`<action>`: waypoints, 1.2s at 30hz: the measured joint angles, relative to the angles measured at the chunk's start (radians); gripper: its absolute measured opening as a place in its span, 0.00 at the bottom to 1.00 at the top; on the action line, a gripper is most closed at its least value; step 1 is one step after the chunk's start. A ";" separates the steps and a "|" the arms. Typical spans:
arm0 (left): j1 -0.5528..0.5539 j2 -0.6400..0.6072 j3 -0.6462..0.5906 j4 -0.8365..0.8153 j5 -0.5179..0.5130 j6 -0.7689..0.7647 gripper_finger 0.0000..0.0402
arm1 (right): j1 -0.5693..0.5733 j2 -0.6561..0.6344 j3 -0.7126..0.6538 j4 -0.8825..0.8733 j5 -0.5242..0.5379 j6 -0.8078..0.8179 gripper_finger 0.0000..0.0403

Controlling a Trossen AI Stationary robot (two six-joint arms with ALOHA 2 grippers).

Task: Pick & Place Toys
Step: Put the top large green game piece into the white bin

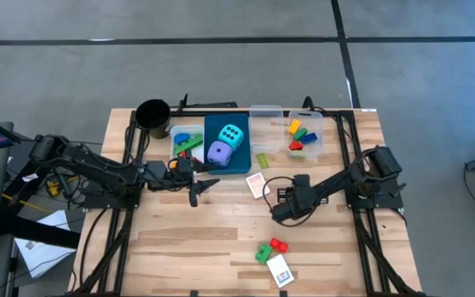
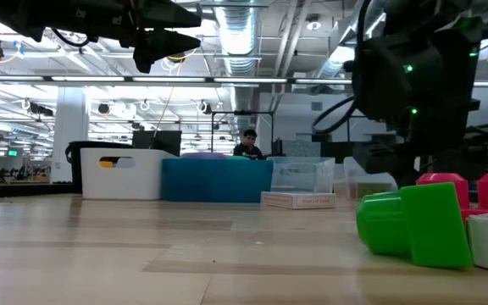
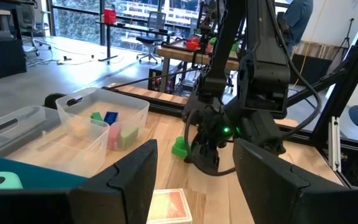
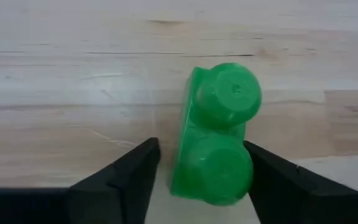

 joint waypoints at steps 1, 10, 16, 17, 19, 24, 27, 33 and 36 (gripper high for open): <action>0.000 0.000 0.000 -0.002 -0.001 0.000 0.51 | -0.001 0.012 0.001 0.004 -0.001 -0.002 0.53; 0.000 0.000 0.000 -0.005 -0.004 0.000 0.51 | 0.015 0.039 0.066 -0.042 0.022 0.009 0.32; 0.000 0.000 0.000 -0.005 -0.003 0.000 0.51 | 0.035 0.027 0.181 -0.233 0.035 0.004 0.32; 0.000 0.000 0.000 -0.005 -0.003 0.000 0.51 | 0.043 0.027 0.205 -0.272 0.045 0.005 0.32; 0.003 0.000 0.000 -0.003 -0.003 0.007 0.51 | 0.059 0.026 0.253 -0.293 0.076 -0.001 0.32; 0.034 0.000 0.000 0.042 0.000 0.071 0.51 | 0.131 0.026 0.384 -0.306 0.226 -0.123 0.32; 0.061 0.000 0.000 0.044 0.001 -0.040 0.51 | 0.185 0.025 0.459 -0.267 0.331 -0.277 0.32; 0.128 0.000 0.000 -0.076 0.158 -0.224 0.51 | 0.288 0.024 0.567 -0.164 0.441 -0.717 0.32; 0.154 0.000 0.000 -0.106 0.216 -0.292 0.51 | 0.315 0.024 0.609 -0.129 0.440 -0.885 0.32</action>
